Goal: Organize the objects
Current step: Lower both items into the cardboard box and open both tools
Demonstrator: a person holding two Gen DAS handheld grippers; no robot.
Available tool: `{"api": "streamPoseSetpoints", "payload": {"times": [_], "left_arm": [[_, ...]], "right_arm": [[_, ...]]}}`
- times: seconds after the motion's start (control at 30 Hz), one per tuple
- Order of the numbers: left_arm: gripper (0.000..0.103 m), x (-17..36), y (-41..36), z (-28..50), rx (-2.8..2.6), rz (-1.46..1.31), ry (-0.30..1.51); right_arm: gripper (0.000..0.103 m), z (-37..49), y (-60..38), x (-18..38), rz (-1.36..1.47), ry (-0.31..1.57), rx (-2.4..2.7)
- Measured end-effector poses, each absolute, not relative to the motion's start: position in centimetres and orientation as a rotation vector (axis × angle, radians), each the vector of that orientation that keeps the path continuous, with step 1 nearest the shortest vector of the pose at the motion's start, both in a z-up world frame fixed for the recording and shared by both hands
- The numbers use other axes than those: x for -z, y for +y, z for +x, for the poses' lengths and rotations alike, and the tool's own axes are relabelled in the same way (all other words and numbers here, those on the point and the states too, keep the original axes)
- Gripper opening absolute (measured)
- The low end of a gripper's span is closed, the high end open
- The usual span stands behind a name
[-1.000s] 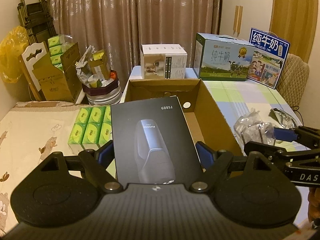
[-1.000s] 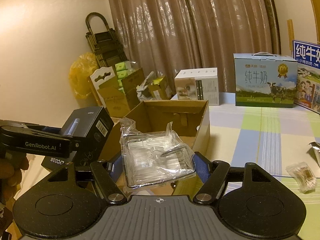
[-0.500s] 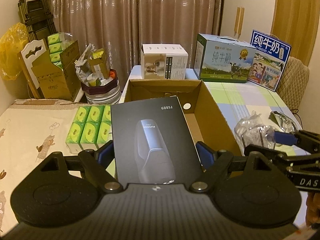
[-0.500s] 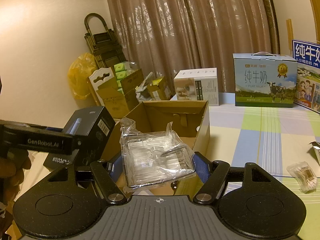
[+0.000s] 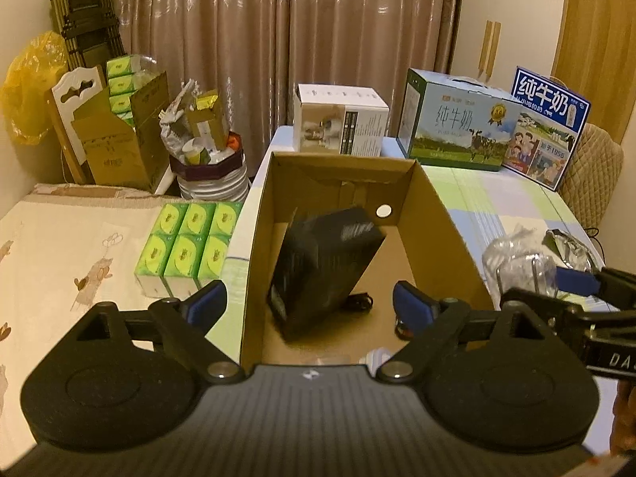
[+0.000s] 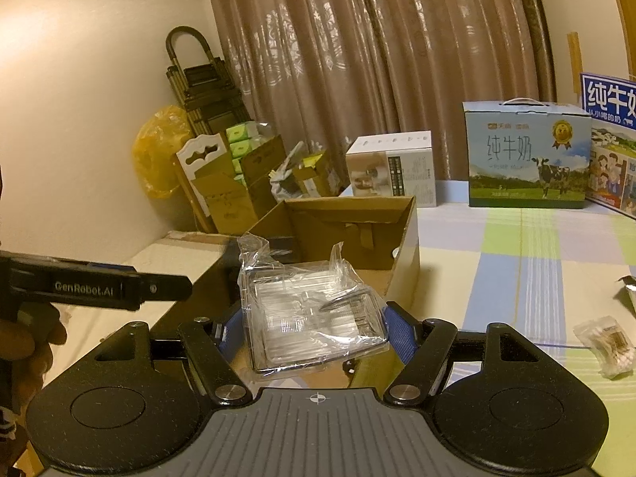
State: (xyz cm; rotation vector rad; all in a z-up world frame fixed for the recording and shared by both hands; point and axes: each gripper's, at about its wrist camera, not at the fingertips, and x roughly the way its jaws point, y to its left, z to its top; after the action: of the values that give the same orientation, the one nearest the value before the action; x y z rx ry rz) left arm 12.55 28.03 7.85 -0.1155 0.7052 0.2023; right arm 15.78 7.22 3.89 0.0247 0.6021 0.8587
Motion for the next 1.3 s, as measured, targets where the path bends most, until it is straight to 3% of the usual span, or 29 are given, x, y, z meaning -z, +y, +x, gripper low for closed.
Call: {"api": "streamPoseSetpoints", "payload": {"times": [1.3], "left_arm": [[0.088, -6.7, 29.0, 11.5, -0.219, -0.127, 0.719]], "right_arm": [[0.069, 16.5, 8.8, -3.6, 0.061, 0.594, -0.878]]}}
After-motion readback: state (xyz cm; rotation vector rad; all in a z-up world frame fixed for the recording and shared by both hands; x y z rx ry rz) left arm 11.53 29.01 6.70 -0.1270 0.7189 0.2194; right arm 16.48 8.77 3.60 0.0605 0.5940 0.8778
